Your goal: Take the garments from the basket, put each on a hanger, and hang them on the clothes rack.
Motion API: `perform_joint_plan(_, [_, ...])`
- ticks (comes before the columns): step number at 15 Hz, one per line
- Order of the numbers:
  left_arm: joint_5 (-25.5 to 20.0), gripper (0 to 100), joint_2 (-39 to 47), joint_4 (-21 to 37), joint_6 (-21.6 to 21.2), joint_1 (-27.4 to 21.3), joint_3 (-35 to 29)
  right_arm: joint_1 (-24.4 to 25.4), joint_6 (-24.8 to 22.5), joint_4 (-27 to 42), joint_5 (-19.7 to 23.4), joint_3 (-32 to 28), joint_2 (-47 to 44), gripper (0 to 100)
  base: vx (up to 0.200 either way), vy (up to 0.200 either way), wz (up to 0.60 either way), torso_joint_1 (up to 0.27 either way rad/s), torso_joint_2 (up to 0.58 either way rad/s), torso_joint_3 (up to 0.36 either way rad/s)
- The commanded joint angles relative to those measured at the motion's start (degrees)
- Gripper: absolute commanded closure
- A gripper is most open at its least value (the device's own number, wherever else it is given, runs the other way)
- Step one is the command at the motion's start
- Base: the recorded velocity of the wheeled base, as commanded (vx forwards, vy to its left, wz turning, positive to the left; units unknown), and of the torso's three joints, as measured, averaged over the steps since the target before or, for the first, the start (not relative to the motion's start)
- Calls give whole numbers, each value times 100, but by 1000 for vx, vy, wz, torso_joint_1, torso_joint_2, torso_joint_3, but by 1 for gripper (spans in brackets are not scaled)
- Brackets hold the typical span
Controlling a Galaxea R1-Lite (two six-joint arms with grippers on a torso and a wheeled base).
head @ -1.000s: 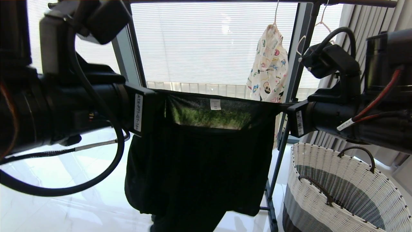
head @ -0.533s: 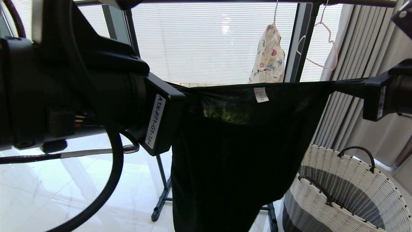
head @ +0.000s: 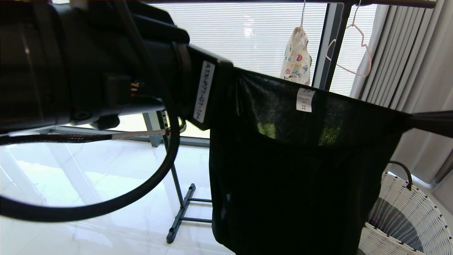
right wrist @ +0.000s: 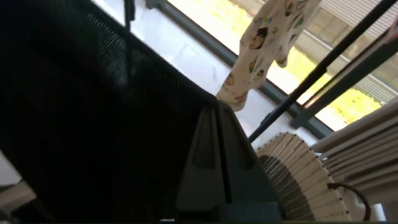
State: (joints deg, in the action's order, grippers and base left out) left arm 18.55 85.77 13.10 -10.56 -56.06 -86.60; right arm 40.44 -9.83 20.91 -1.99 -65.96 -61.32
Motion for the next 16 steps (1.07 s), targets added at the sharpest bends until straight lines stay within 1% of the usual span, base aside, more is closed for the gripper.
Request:
perform_joint_plan(1, [-361, 100, 396, -476, -8, 34, -6, 430, -239, 502, 331, 233, 797, 100, 0, 0, 0, 0, 0, 0])
perform_joint_plan(2, [-695, 100, 423, -555, -61, 8, -6, 535, -353, 511, 331, 233, 779, 100, 0, 0, 0, 0, 0, 0])
perform_joint_plan(3, [-783, 100, 431, -546, -184, -27, 21, 544, -406, 502, 331, 224, 718, 100, 0, 0, 0, 0, 0, 0])
perform_joint_plan(4, [-792, 100, 431, -546, -245, -27, 29, 544, -415, 485, 331, 215, 691, 100, 0, 0, 0, 0, 0, 0])
perform_joint_plan(6, [-783, 100, 388, -467, -236, -27, 29, 535, -415, 467, 304, 215, 595, 100, 0, 0, 0, 0, 0, 0])
perform_joint_plan(8, [-783, 100, 273, -282, -201, -27, 21, 518, -389, 186, 295, 189, 287, 100, 0, 0, 0, 0, 0, 0])
perform_joint_plan(9, [-783, 100, 54, 52, -166, -62, 29, 509, -389, -684, 295, 101, -302, 100, 0, 0, 0, 0, 0, 0])
perform_joint_plan(10, [-783, 100, -149, 447, -43, -194, 12, 509, -389, -869, 287, 48, -460, 100, 0, 0, 0, 0, 0, 0])
perform_joint_plan(11, [-783, 100, -386, 904, 142, -396, 3, 509, -389, -1203, 287, -329, -1040, 100, 0, 0, 0, 0, 0, 0])
perform_joint_plan(13, [-792, 100, -790, 1722, 607, -906, 3, 509, -389, -1212, 322, -936, -1620, 100, 0, 0, 0, 0, 0, 0])
perform_joint_plan(14, [-792, 100, -922, 1959, 810, -1135, 3, 518, -389, -1212, 331, -1235, -1866, 100, 0, 0, 0, 0, 0, 0])
perform_joint_plan(15, [-801, 100, -966, 2073, 915, -1302, 12, 527, -397, -1212, 339, -1463, -2051, 100, 0, 0, 0, 0, 0, 0])
perform_joint_plan(16, [-801, 100, -966, 2082, 941, -1346, 21, 527, -406, -1212, 339, -1621, -2183, 100, 0, 0, 0, 0, 0, 0])
